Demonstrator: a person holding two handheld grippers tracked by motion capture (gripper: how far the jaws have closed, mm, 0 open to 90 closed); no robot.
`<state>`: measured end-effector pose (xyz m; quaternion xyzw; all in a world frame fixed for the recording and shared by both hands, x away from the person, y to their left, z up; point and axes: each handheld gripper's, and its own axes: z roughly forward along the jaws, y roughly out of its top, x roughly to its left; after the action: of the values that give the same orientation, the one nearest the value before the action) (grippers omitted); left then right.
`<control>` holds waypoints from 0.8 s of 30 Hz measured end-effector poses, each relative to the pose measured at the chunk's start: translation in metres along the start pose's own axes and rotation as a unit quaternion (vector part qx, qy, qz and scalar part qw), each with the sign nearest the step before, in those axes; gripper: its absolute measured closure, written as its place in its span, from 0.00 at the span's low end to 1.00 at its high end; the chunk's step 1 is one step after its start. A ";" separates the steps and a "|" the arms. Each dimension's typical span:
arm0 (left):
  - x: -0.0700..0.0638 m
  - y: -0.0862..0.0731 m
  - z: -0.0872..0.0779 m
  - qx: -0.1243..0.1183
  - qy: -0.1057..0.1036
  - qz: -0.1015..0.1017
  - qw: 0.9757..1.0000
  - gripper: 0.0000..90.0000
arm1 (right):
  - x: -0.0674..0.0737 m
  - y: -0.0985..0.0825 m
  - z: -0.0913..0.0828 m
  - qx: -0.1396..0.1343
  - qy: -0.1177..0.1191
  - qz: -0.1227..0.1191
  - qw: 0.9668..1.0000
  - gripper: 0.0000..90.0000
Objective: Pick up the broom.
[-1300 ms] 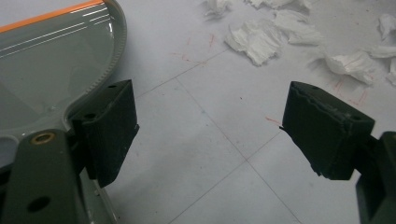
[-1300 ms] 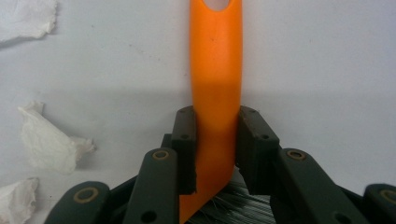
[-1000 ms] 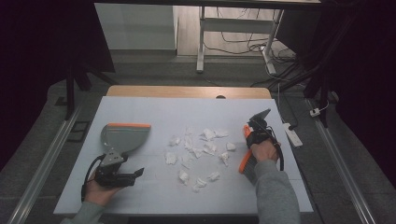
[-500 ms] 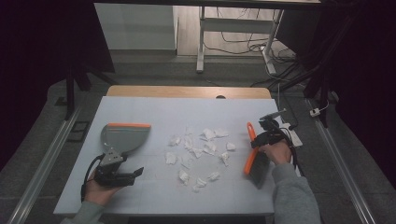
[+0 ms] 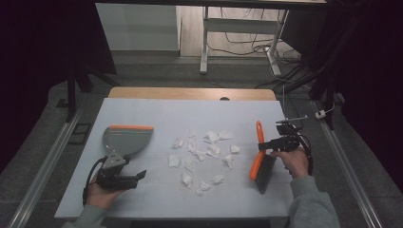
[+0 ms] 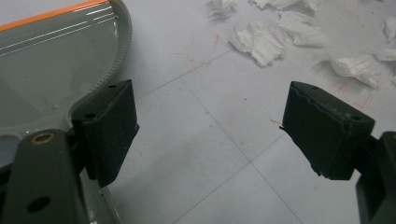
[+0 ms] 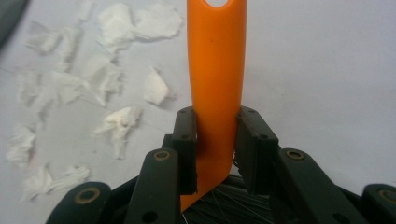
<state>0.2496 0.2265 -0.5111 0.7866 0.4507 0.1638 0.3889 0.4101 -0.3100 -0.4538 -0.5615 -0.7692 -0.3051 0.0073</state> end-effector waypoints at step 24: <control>-0.010 0.008 0.005 -0.003 -0.007 0.006 1.000 0.21 | 0.019 -0.021 -0.033 -0.203 0.127 -0.059 0.969 0.79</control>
<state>0.2521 0.2135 -0.5076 0.7895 0.4427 0.1614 0.3932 0.3744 -0.3133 -0.4302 -0.4620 -0.7157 -0.5230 -0.0272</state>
